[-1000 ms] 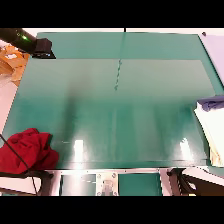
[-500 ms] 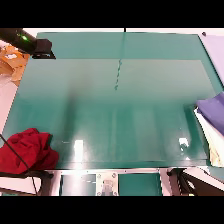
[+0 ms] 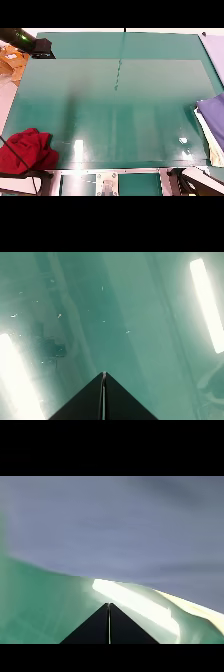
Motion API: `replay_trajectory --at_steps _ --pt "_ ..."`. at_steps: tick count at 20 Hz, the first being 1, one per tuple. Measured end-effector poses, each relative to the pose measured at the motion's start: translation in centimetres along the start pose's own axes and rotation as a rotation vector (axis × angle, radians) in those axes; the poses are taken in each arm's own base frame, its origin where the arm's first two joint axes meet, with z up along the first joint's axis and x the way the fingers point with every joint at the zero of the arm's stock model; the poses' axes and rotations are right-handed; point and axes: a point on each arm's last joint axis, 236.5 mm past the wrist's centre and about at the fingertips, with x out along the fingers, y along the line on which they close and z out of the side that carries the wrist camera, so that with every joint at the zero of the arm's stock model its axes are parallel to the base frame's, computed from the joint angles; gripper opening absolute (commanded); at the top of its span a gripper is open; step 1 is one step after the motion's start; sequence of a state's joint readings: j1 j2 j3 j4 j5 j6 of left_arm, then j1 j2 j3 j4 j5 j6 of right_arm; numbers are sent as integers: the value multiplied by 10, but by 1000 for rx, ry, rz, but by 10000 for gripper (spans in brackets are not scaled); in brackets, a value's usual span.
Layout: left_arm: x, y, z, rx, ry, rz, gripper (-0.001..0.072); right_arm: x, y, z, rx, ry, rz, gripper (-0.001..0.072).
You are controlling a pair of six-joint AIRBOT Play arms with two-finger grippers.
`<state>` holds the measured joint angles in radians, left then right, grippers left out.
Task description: Fold the shirts.
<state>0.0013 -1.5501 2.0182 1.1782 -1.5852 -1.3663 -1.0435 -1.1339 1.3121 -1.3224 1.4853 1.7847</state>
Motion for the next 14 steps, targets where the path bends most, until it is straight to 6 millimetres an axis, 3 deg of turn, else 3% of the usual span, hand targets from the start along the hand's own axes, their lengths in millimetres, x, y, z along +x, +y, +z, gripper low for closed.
replay_trajectory --at_steps 3,5,7,9,11,14 --pt "-5 -2 -12 -43 20 8 21 10 94 -28 -260 12 140 19" --pt "-7 -7 -31 -80 50 10 21 21 148 -73 -449 59 208 18" --pt "-4 -14 -62 -115 93 13 21 34 185 -133 -632 134 259 19" --pt "-1 -24 -102 -152 139 15 21 51 200 -195 -790 217 283 18" --pt "6 -32 -146 -196 183 22 21 67 201 -254 -919 297 293 18" --pt "15 -36 -203 -263 231 40 23 79 198 -310 -1051 353 310 18"
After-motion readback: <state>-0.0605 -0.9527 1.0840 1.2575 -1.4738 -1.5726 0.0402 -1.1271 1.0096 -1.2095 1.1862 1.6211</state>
